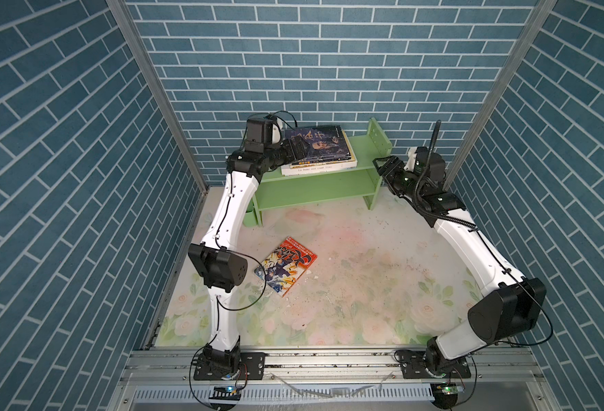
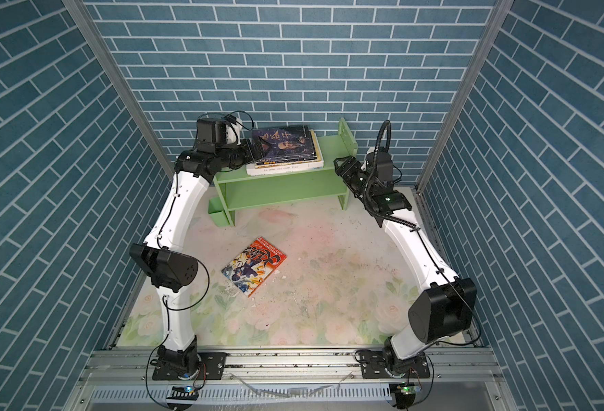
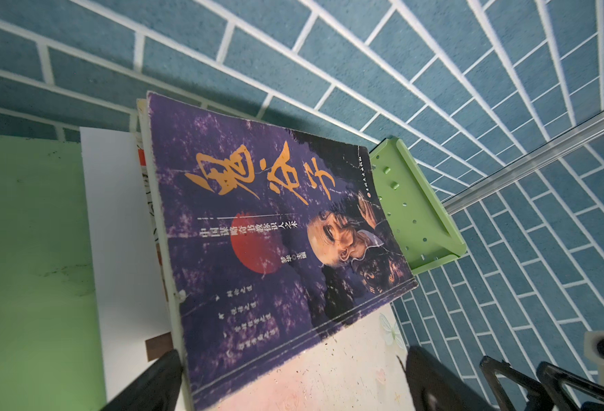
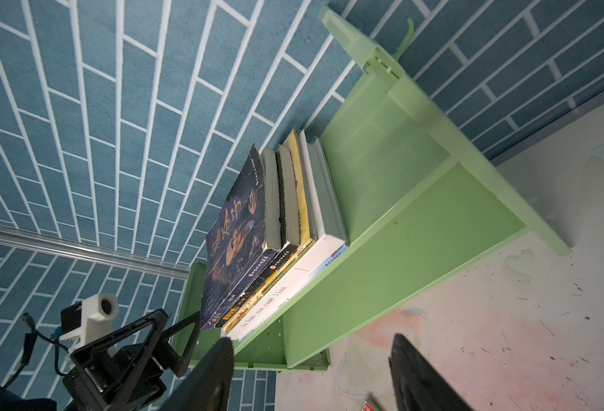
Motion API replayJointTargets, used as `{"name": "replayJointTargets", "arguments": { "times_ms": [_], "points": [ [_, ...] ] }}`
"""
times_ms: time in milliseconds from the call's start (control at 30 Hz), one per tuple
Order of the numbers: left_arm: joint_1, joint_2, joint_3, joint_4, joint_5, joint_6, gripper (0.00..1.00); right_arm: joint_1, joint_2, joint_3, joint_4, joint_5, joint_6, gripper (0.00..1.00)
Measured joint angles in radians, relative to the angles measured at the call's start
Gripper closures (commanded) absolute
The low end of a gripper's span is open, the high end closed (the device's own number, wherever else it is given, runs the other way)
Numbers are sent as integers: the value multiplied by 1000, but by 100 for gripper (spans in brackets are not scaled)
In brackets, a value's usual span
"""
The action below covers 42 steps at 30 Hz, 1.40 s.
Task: Stacking books/files
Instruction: Place the book at the bookshelf.
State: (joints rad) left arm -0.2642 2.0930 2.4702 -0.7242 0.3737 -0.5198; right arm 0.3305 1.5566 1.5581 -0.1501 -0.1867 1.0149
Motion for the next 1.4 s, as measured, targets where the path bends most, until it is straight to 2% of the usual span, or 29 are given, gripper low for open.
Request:
{"name": "replayJointTargets", "arguments": {
  "times_ms": [667,1133,1233,1400],
  "points": [
    [0,13,2,16,39,-27,0,0,-18,0,-1,9,0,30],
    [5,12,2,34,27,-26,0,-2,-50,-3,-15,20,-2,30],
    [7,-23,-54,35,8,-18,0,-2,-51,-8,-16,20,-2,30],
    [11,-211,-310,53,-22,-6,0,-2,-51,-11,-35,16,-22,30]
  ]
}}
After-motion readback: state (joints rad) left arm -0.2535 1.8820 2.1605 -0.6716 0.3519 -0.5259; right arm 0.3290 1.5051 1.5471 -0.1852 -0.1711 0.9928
